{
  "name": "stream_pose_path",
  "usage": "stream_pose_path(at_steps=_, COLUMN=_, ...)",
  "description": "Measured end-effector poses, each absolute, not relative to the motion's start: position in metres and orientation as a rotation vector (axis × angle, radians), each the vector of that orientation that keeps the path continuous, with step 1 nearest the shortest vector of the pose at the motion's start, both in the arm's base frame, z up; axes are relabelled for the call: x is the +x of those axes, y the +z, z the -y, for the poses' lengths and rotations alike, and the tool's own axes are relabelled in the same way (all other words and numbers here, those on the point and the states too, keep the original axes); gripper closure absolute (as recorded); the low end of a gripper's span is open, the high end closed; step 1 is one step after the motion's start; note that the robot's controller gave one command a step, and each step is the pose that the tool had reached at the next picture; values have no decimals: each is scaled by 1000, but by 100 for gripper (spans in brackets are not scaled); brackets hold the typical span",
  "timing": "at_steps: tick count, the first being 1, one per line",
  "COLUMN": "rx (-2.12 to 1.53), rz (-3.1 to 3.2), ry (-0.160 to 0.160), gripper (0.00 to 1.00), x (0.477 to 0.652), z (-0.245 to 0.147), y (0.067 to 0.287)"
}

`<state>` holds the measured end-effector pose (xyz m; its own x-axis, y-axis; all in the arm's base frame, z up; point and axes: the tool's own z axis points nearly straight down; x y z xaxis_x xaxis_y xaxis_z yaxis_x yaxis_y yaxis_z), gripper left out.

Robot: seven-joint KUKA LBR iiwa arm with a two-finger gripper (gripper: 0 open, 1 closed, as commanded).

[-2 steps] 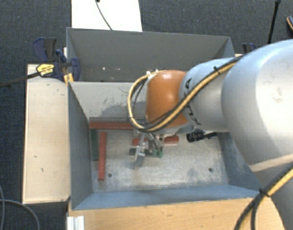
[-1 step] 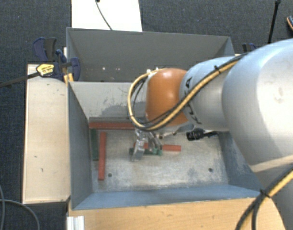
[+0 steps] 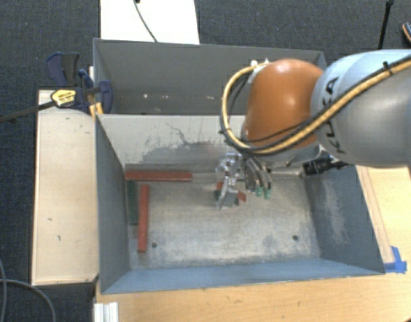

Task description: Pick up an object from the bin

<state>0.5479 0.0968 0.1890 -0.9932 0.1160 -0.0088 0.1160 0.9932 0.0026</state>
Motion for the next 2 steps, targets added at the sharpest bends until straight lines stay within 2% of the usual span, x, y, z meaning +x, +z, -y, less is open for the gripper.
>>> stream_pose_path(at_steps=1, rx=-821, rz=-3025, ry=0, gripper=100, x=546, z=-95, y=258)
stream_pose_path(at_steps=2, rx=-1193, rz=-2907, ry=-1, gripper=100, x=556, z=-60, y=242)
